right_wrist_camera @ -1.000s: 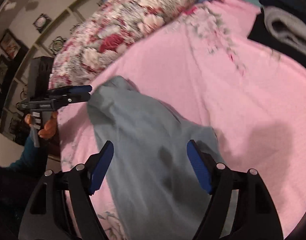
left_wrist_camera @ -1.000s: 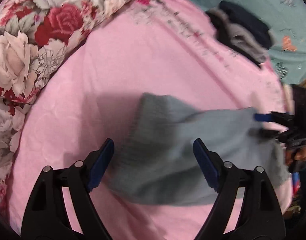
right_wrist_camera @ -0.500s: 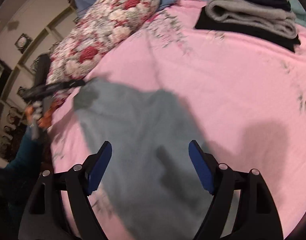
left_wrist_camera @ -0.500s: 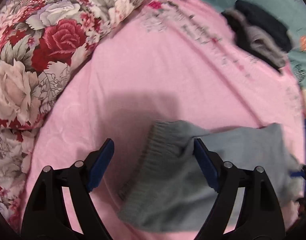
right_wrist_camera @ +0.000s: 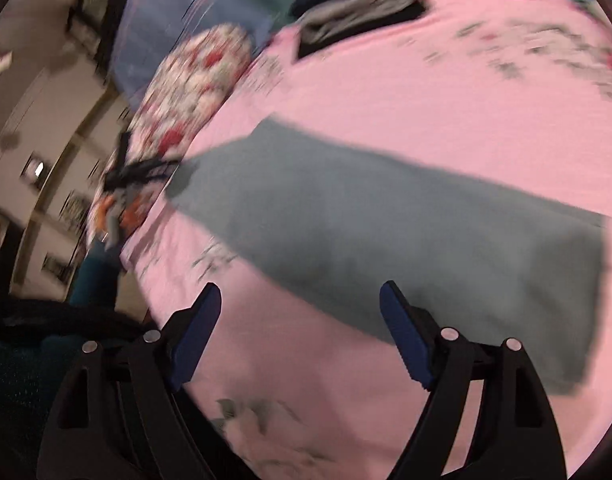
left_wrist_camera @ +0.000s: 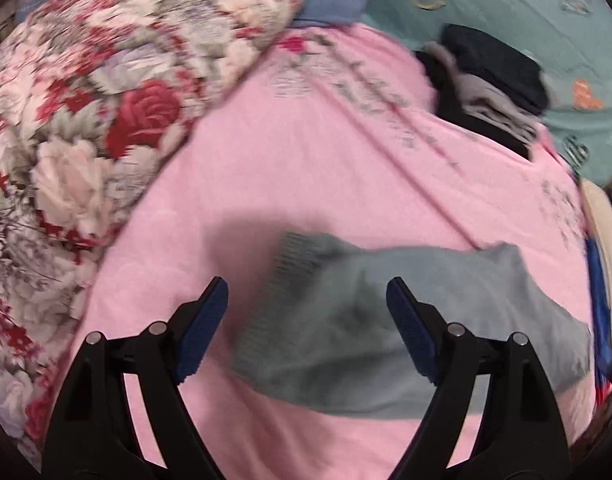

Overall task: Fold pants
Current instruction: 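Open the left gripper and release the folded pants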

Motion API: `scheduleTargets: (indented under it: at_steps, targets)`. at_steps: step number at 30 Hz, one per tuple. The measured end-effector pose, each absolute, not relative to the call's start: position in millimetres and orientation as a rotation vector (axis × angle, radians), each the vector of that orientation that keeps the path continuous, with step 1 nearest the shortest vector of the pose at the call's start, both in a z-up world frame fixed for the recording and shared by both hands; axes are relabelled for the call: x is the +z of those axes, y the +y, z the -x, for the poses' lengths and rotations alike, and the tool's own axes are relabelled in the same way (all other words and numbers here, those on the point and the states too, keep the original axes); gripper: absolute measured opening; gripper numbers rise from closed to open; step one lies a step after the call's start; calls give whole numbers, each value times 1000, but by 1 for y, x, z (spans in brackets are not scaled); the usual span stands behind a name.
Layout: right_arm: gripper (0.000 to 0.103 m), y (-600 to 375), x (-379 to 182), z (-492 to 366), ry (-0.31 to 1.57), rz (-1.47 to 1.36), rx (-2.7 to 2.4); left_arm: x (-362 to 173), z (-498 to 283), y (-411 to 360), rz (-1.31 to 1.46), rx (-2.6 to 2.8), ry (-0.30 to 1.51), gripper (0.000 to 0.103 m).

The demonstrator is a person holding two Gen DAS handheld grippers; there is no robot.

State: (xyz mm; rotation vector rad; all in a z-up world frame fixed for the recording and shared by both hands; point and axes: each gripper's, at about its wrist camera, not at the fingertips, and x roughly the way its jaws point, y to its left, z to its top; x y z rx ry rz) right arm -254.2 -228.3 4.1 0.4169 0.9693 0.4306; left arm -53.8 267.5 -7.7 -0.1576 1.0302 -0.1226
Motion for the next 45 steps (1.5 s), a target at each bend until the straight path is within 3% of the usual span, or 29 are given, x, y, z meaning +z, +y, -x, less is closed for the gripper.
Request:
scheduleTargets:
  at_steps: [5, 10, 28, 29, 30, 31, 33, 38, 45]
  targets:
    - [82, -324, -13, 286, 916, -689, 85, -24, 73, 187, 36, -329, 1093, 84]
    - [82, -349, -35, 300, 962, -827, 32, -44, 99, 126, -181, -446, 1123, 84]
    - [80, -339, -50, 280, 1039, -1030, 88, -58, 101, 122, -192, -476, 1138, 85]
    - [78, -338, -50, 279, 1036, -1015, 77, -58, 101, 124, -179, -481, 1139, 85]
    - [68, -337, -49, 279, 1039, -983, 66, -57, 100, 126, -164, -486, 1143, 85]
    - [39, -335, -51, 277, 1058, -943, 54, -57, 99, 128, -149, -489, 1146, 85]
    - [6, -335, -63, 277, 1085, -929, 39, -54, 99, 134, -113, -502, 1147, 85]
    - [4, -333, -51, 282, 1018, -906, 35, -35, 97, 163, -5, -490, 1102, 85]
    - [4, -283, 8, 240, 944, -712, 149, -18, 108, 230, 130, -389, 1007, 86]
